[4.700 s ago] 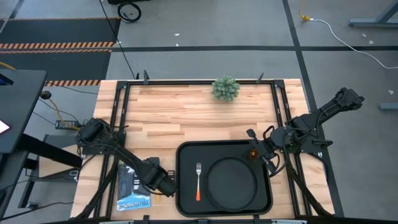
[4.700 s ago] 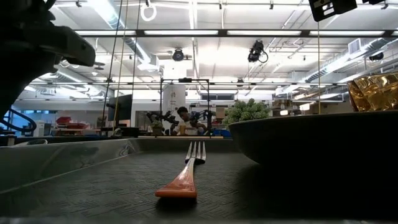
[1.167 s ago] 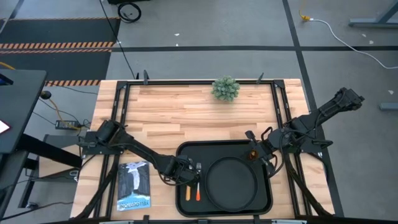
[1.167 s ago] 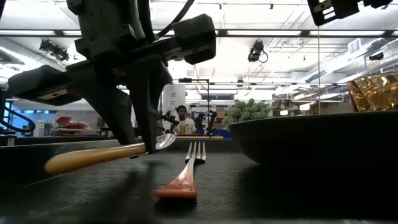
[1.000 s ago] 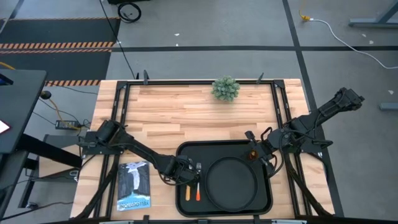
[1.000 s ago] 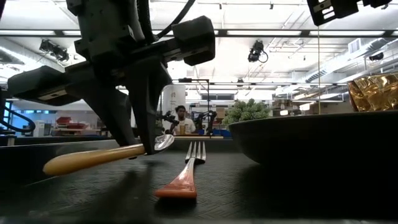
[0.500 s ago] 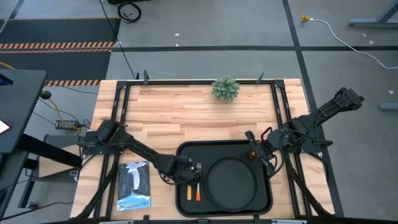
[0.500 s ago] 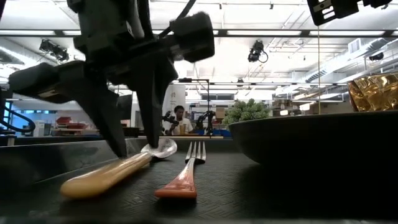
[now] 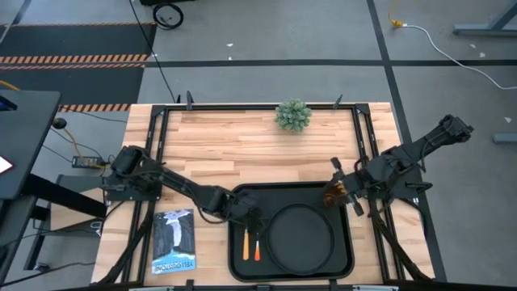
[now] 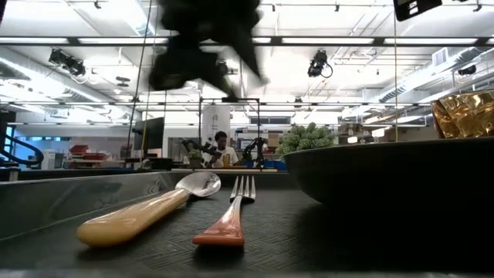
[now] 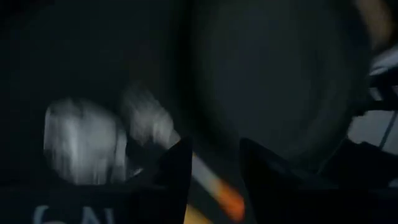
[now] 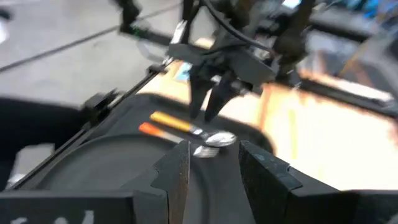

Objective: Pick and place plate/cup/fork/spoon on tray
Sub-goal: Return to Home Position

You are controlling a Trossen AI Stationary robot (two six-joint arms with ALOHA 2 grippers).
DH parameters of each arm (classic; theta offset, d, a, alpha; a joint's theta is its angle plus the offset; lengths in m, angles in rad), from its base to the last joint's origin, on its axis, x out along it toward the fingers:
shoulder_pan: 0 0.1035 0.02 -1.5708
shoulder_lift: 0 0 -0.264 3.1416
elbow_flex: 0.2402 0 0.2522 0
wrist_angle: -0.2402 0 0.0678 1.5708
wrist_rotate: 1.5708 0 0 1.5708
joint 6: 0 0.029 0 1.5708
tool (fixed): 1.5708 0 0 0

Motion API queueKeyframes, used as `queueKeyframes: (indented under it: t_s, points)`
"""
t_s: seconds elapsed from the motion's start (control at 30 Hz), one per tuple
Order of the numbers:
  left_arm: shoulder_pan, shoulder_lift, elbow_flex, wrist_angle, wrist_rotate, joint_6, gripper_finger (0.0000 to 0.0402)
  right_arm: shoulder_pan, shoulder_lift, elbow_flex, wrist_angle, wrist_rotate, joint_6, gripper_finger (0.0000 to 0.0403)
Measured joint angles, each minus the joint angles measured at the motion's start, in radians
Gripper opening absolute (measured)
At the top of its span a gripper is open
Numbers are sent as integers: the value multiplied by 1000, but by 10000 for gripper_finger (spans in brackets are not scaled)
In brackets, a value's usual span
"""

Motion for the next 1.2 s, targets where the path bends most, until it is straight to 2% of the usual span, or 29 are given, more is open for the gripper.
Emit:
queueKeyframes:
  t_s: [0.1,0.23,0.37,0.47,0.6,0.77,0.9,1.07,1.2]
  points:
    - [34,-3,1,135,-112,335,141,-6,-72,-81,99,60,-18,145]
    - [82,-3,1,300,-185,769,141,-37,-163,-174,227,135,-32,145]
    - [140,-3,0,407,-212,1068,141,-91,-233,-228,313,173,-46,145]
    - [187,-3,1,441,-216,1207,141,-141,-262,-254,361,196,-69,145]
    - [245,-9,0,461,-210,1343,141,-203,-292,-254,401,214,-102,145]
    - [288,-33,0,481,-207,1459,141,-221,-369,-253,361,299,-91,145]
    - [279,-75,0,435,-239,1459,141,-203,-418,-253,332,315,-29,145]
    - [227,-167,1,279,-295,1464,141,-179,-458,-254,227,419,9,145]
    - [200,-241,-31,213,-286,1463,141,-176,-478,-283,238,386,15,145]
